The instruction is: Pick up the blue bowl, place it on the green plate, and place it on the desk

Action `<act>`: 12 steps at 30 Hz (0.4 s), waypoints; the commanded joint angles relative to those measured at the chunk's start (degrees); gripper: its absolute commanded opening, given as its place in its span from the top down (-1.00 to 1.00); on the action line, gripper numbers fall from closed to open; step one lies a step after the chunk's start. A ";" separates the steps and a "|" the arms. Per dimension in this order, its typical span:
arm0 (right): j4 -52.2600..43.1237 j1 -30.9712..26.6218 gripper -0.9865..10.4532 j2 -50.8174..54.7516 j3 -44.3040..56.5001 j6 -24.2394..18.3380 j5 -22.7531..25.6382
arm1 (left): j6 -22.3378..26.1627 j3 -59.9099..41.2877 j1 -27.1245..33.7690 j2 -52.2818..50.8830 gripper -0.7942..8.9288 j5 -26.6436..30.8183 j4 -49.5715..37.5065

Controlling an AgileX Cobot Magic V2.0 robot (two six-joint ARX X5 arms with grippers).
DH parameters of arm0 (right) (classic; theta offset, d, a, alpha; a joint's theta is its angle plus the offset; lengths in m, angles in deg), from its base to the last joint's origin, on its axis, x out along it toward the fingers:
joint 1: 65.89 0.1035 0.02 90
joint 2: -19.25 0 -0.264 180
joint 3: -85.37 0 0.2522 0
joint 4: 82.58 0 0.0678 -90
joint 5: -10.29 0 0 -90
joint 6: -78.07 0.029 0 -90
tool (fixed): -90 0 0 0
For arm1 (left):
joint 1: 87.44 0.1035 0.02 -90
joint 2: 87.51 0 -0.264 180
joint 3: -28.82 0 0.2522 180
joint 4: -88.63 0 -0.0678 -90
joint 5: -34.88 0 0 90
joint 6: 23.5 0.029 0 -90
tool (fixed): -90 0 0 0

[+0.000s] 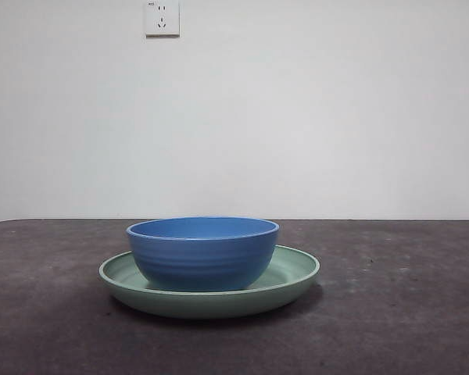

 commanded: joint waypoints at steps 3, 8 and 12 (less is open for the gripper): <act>-0.63 0.37 0.76 -0.22 -1.05 0.00 -0.02 | 0.44 -2.58 0.92 -3.58 0.80 0.50 2.54; -0.61 0.37 0.76 -0.20 -1.05 0.00 -0.02 | 0.59 -2.58 0.92 -4.07 0.80 1.49 8.17; -0.61 0.37 0.76 -0.20 -1.07 0.00 -0.02 | 0.48 -2.58 0.92 -4.07 0.80 1.44 12.70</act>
